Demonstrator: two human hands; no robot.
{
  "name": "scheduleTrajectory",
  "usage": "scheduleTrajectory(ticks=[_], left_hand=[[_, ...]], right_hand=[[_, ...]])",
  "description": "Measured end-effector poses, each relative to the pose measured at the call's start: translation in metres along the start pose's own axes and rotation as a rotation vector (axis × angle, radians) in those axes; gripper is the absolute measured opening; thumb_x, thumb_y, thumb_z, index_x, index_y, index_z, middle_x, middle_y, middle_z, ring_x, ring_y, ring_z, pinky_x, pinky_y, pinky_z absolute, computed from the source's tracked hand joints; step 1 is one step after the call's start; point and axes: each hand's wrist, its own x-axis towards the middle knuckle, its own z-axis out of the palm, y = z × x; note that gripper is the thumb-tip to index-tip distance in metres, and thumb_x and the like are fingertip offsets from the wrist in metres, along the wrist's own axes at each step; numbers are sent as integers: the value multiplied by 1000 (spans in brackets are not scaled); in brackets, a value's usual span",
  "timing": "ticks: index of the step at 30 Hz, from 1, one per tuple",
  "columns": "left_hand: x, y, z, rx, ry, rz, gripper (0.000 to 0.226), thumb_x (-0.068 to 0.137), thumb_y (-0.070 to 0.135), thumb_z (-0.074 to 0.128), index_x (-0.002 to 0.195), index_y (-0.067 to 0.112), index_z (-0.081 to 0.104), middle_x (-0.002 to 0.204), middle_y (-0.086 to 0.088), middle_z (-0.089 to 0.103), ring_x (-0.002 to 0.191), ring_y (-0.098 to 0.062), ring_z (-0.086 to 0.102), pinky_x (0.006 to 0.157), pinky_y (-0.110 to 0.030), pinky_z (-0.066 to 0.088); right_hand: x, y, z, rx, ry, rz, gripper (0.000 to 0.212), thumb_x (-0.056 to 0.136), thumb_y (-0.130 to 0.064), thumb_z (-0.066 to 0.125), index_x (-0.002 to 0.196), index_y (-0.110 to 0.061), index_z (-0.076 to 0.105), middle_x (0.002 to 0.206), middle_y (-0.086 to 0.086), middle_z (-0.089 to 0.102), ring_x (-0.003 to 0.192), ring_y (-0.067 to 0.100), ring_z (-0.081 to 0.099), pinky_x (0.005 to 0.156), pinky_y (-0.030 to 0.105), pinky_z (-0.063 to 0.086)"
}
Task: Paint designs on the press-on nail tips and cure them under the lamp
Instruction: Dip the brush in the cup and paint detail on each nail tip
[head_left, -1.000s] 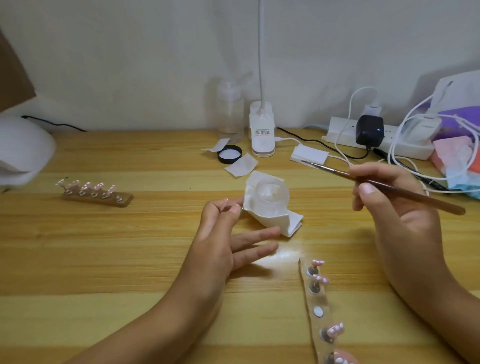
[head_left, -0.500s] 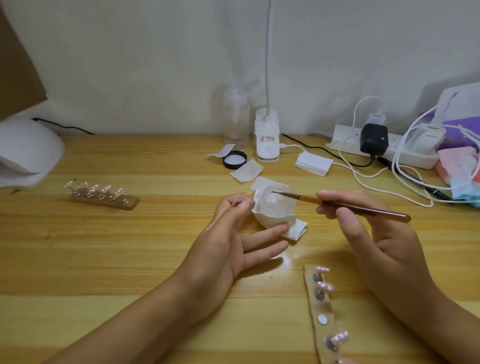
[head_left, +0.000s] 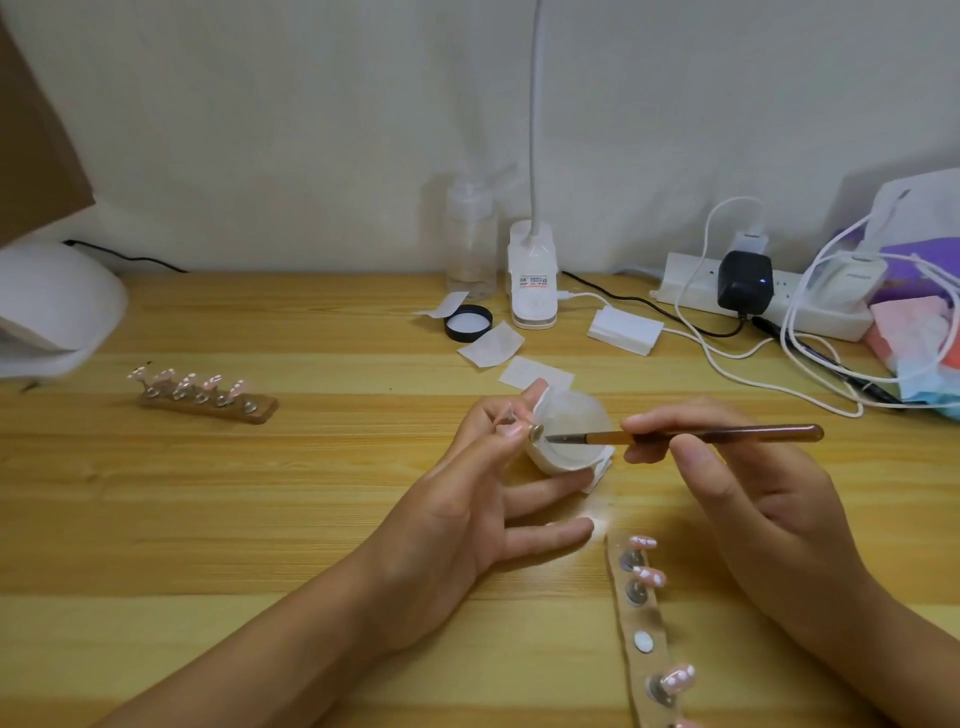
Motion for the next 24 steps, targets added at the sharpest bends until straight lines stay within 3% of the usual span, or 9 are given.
scheduleTrajectory(ticks=[6,13,17,24], left_hand=[[1,-2,-1,21,-14,8,5,90,30,55,88,26,57,143,20,48,119,-36,60,95,-55,51],[1,-2,1,66,7,29,8,90,31,54,88,29,62,143,21,48,120,-34,60,97,-53,50],[1,-1,3,83,-6,41,6,88,33,59,90,31,64,142,22,49,121,-33,60,97,-50,51],[3,-3,3,84,-29,50,21,93,30,51,91,41,68,134,19,58,120,-32,60,100,-46,50]], right_hand=[[-1,2,0,10,14,-58,23,93,-21,44,103,-16,64,98,-9,66,91,14,65,81,24,51],[-1,1,1,-282,-62,-285,20,91,-12,45,103,-18,61,99,-8,60,97,14,59,81,34,47],[-3,2,2,-390,-94,-314,23,90,-13,46,95,-9,67,96,-2,61,92,17,58,74,44,46],[-3,4,3,-425,-110,-307,23,89,-13,44,89,-7,66,89,0,61,87,16,56,73,43,46]])
